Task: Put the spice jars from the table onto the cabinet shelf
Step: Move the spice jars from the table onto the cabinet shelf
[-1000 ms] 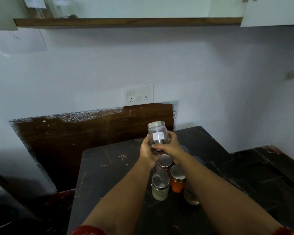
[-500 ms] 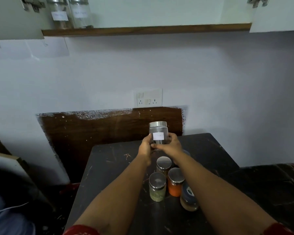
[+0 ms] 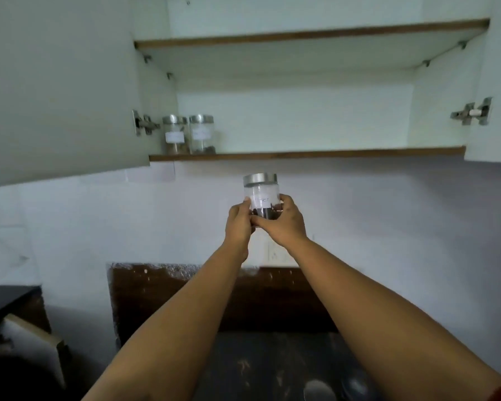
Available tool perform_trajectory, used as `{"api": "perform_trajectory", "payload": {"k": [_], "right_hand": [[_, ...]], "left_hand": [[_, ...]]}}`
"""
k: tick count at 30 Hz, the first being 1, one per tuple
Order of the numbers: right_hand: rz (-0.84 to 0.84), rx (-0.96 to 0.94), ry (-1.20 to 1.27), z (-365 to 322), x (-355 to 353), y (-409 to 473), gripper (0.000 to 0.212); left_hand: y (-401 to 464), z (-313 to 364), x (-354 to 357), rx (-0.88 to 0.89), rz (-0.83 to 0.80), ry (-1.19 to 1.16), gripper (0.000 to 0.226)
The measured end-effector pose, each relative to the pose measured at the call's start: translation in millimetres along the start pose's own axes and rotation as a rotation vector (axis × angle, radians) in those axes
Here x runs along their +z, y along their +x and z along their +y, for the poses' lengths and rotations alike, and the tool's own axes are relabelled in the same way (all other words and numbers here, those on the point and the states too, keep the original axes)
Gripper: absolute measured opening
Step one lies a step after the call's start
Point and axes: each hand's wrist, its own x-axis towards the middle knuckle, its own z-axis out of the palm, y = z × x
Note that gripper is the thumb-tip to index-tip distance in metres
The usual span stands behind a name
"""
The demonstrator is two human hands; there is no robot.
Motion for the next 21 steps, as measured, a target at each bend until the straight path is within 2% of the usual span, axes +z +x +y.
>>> {"api": "perform_trajectory", "payload": {"k": [5, 11, 13, 16, 17, 19, 21], "right_hand": [[0.11, -0.147, 0.104, -64.1, -12.1, 67.7, 0.088], [0.138, -0.171, 0.045, -83.4, -4.2, 142.5, 0.101], [0.146, -0.179, -0.001, -80.3, 2.6, 162.6, 0.099], [0.135, -0.162, -0.123, -75.9, 16.2, 194.8, 0.088], [0.116, -0.133, -0.182, -75.7, 21.5, 205.7, 0.085], [0.065, -0.066, -0.289, -80.2, 32.9, 227.3, 0.082], [0.013, -0.013, -0.353, -85.8, 46.7, 246.5, 0.085]], "left_hand": [[47.3, 97.7, -0.8, 0.185, -0.073, 0.078, 0.029], [120.3, 140.2, -12.9, 0.211, -0.119, 0.237, 0.031], [148.1, 131.6, -20.6, 0.245, -0.053, 0.447, 0.033], [184.4, 103.4, -40.8, 0.407, 0.153, 1.268, 0.048], [192.4, 95.9, -46.3, 0.425, 0.184, 1.423, 0.054], [201.7, 97.4, -55.3, 0.375, 0.109, 1.489, 0.058], [207.2, 110.9, -61.9, 0.286, -0.046, 1.463, 0.058]]}}
